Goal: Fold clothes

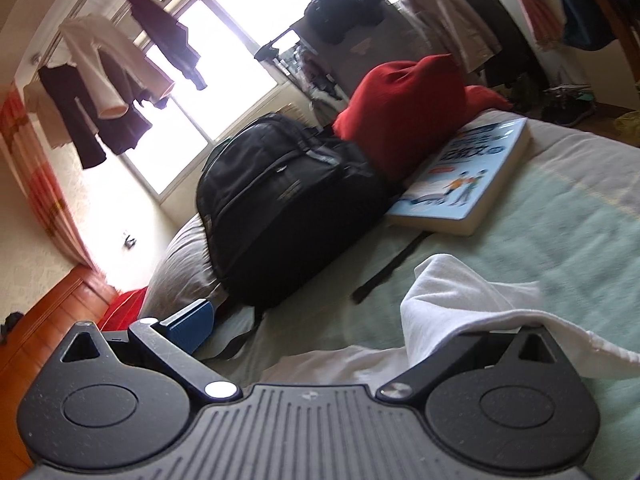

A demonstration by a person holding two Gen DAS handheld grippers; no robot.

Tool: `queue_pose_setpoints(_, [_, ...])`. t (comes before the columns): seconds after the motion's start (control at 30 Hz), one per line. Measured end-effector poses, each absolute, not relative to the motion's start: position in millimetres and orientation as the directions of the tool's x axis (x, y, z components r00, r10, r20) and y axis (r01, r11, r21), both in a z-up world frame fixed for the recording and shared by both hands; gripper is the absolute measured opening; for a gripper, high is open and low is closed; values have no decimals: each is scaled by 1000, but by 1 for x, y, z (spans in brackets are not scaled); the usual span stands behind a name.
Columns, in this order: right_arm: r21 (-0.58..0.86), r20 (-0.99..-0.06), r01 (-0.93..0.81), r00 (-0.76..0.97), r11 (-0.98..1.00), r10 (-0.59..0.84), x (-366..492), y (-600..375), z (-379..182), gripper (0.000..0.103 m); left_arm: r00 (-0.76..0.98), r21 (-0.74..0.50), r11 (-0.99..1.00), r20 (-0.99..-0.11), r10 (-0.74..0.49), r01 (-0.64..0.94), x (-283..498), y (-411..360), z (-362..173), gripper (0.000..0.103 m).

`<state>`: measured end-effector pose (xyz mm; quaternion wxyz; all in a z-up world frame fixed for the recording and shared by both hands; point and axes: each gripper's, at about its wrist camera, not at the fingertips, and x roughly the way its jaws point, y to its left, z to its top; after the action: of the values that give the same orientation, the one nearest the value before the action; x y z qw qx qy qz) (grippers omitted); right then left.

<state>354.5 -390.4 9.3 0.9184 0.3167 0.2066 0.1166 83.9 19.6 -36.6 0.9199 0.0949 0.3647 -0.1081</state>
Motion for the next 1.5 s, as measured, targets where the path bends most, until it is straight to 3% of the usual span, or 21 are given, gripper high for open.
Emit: queue_pose_setpoints(1.5, [440,-390,-379,736,814,554,386,-133,16,103,684,86,963,-720,-116,254,77,42,-40,102])
